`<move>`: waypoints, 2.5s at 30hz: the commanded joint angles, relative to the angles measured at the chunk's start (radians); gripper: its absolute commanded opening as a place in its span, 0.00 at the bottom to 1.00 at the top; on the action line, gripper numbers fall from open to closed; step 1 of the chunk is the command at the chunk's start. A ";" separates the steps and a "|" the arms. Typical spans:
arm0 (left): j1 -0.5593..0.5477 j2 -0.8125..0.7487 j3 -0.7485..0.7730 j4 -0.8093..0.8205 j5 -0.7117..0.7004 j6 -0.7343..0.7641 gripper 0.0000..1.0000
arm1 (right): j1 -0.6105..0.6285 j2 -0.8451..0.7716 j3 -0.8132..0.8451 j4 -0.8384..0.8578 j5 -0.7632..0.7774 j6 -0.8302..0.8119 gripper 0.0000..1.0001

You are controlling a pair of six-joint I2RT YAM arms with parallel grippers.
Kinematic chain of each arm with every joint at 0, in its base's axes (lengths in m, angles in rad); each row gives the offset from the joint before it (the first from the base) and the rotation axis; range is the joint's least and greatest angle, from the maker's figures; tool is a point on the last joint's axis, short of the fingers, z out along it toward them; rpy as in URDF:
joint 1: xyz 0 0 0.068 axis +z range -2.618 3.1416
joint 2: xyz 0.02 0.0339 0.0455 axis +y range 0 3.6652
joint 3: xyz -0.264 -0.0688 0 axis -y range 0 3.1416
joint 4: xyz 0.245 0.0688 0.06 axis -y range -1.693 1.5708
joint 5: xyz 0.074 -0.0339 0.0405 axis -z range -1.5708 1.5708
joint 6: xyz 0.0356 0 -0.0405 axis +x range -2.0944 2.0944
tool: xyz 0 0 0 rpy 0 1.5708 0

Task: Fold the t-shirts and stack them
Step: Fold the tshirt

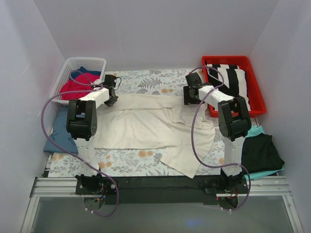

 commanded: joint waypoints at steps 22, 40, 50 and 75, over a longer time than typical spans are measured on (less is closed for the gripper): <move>0.051 0.183 0.238 -0.118 0.000 0.002 0.16 | -0.100 0.298 0.406 -0.094 -0.119 -0.073 0.69; 0.048 -0.287 -0.007 -0.028 0.057 0.033 0.35 | -0.068 -0.240 0.186 -0.058 -0.162 -0.050 0.68; -0.007 -0.809 -0.510 -0.073 -0.042 -0.099 0.38 | 0.021 -0.784 -0.431 0.015 -0.155 0.026 0.64; -0.018 -1.010 -0.883 -0.236 -0.122 -0.430 0.41 | 0.169 -1.079 -0.832 0.043 -0.171 0.180 0.62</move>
